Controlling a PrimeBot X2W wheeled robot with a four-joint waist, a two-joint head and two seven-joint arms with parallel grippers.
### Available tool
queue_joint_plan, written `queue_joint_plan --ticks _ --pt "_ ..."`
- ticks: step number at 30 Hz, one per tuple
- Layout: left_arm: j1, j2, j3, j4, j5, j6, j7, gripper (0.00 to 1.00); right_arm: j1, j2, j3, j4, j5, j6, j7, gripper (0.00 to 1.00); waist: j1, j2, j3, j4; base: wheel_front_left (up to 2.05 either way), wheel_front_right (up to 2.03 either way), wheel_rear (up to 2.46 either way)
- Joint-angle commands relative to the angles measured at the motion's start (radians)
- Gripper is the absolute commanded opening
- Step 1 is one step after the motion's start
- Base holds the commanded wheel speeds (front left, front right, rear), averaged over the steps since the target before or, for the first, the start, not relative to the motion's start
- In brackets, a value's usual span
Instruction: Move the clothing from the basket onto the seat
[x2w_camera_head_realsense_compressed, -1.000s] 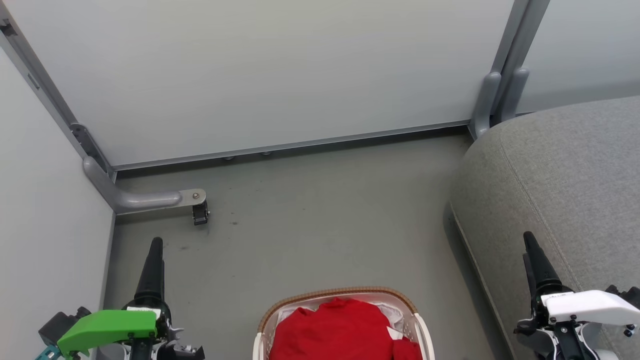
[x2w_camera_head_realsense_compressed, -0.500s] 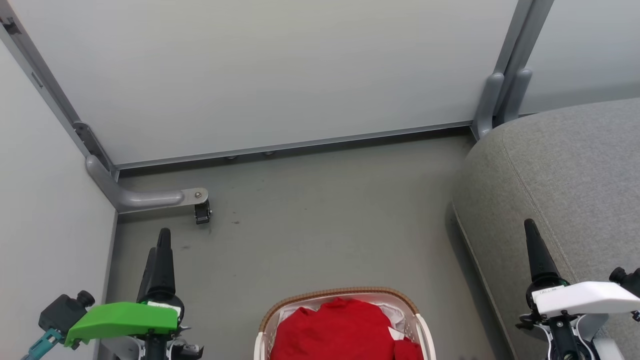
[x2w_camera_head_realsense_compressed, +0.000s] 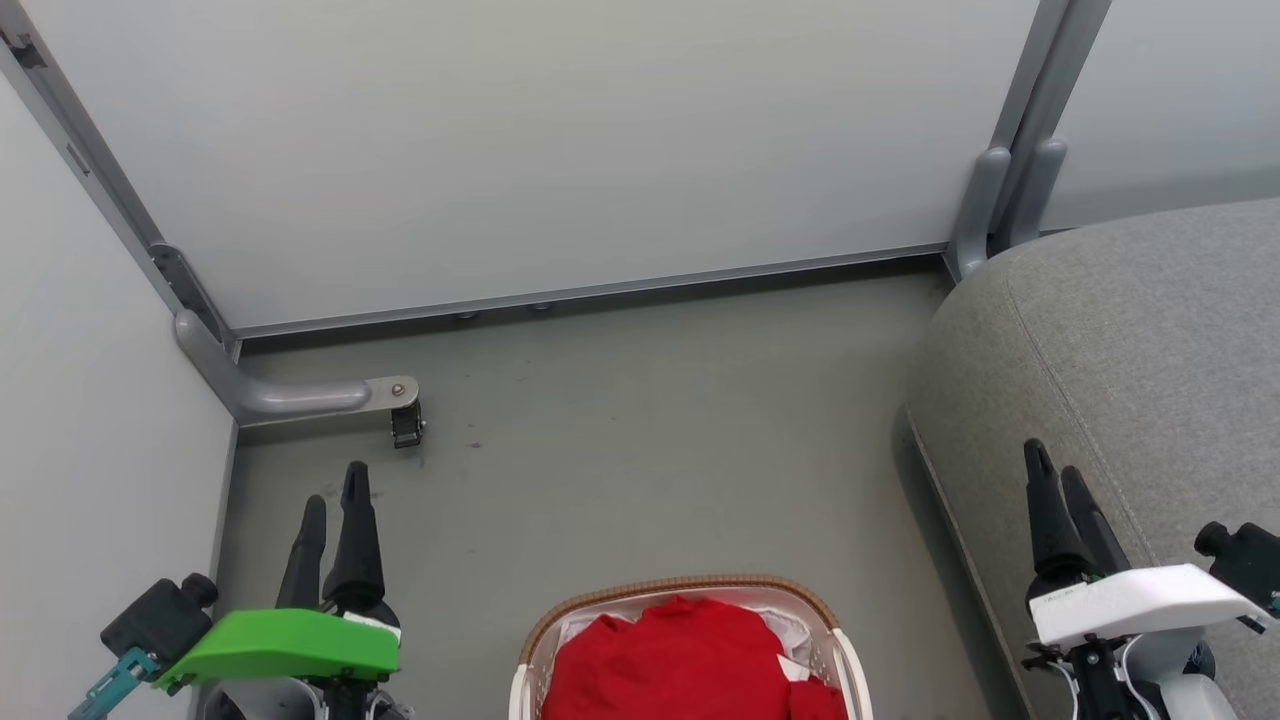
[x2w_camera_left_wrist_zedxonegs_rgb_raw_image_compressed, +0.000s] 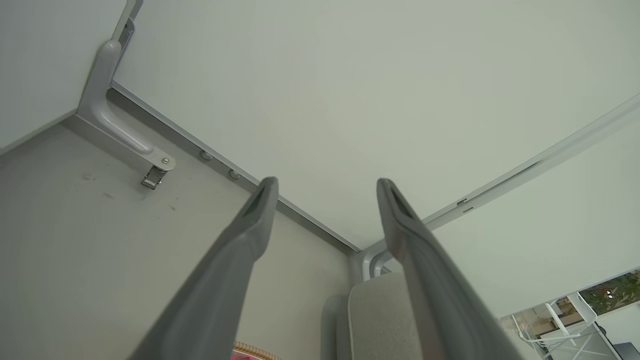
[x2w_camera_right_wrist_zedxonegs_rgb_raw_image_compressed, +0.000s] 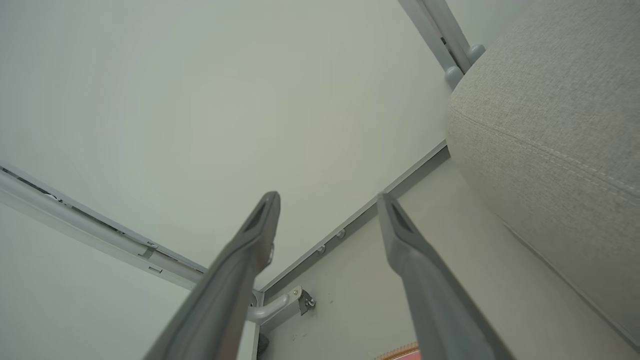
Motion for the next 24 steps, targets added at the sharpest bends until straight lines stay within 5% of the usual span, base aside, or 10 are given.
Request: queue_joint_plan --ticks 1,24 --pt "0.004 0.006 -0.004 -0.011 0.031 0.004 -0.01 1.0 0.009 -0.007 0.001 -0.003 -0.038 0.0 -0.013 1.0 0.0 0.0 -0.001 0.0 0.0 0.0 0.0" --pt "0.056 0.009 -0.054 0.022 0.327 0.018 -0.071 1.0 0.03 -0.01 0.019 0.025 -0.322 0.0 -0.075 1.0 0.0 0.0 -0.008 0.005 0.0 0.0 0.0"
